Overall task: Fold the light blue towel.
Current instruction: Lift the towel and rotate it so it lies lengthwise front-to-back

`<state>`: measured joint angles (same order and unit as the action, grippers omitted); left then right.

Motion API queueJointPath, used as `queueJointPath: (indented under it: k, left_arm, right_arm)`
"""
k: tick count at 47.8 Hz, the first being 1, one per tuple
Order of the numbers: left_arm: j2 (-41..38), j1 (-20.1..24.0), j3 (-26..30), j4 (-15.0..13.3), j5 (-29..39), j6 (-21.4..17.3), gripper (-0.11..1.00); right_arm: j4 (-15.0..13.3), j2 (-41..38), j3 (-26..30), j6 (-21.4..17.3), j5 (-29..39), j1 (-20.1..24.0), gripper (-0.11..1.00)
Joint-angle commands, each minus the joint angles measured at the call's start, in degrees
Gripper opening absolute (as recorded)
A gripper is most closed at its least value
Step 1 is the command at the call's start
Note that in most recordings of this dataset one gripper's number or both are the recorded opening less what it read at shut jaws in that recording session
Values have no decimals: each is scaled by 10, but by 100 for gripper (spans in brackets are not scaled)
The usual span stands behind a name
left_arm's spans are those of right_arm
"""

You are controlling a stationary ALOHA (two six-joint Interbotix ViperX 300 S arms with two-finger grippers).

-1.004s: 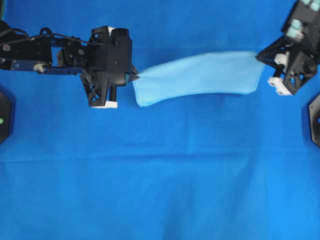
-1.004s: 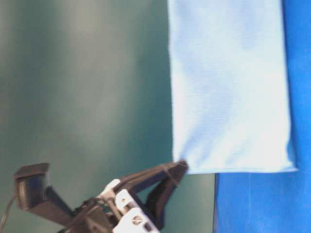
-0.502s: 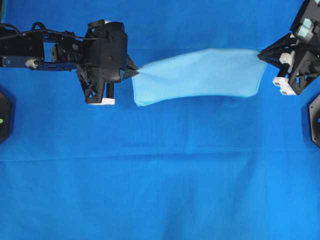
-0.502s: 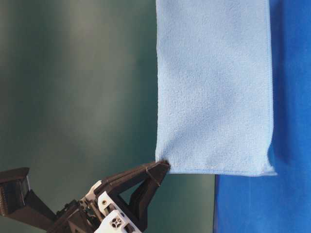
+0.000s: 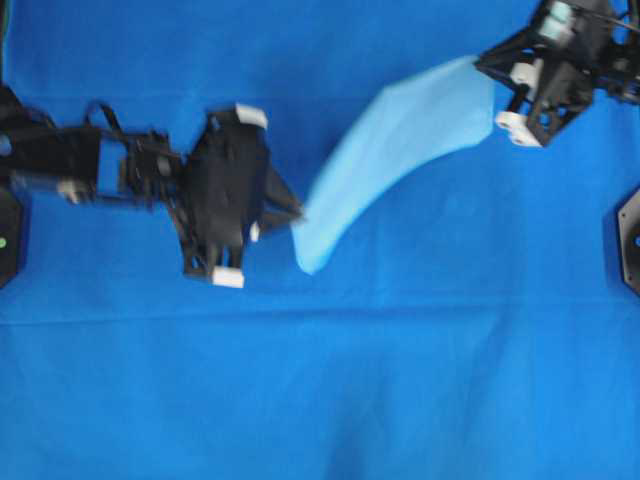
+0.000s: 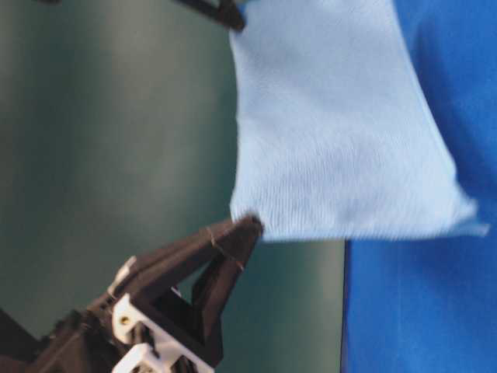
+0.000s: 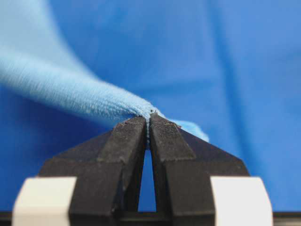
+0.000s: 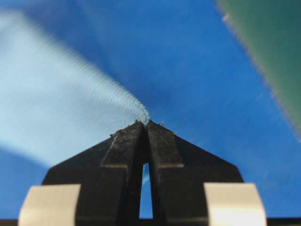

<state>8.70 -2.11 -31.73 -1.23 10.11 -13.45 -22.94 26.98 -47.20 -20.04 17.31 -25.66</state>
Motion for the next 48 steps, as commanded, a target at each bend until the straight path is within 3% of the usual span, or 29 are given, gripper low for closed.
queueJointPath:
  k: [1, 17, 24, 39, 48]
  left_arm:
    - [-5, -23, 29, 0, -11, -2, 2]
    - [-32, -60, 58, 0, -14, -3, 2]
    - [-33, -73, 59, -1, -16, -3, 2]
    - [-34, -75, 58, 0, -19, -4, 2]
    - [-58, -62, 76, 0, -57, -6, 2]
  right_arm:
    - [-20, -41, 48, 2, -23, -14, 2]
    - [-69, -190, 200, 3, -54, -26, 2]
    - [-77, -226, 248, 3, -54, -26, 2]
    - [-77, -237, 256, 1, -54, -27, 2]
    - [-77, -224, 236, -3, -51, -27, 2]
